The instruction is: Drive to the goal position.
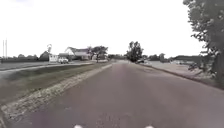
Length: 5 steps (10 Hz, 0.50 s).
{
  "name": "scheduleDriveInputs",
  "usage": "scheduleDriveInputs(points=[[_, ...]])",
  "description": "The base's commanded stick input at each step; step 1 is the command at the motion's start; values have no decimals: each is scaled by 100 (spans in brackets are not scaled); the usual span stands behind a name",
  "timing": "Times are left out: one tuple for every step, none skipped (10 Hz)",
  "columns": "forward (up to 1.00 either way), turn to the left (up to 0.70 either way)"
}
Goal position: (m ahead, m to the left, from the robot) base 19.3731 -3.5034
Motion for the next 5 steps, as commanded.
scheduleDriveInputs(points=[[70, -2], [70, 0], [70, 0], [70, 0], [70, 0]])
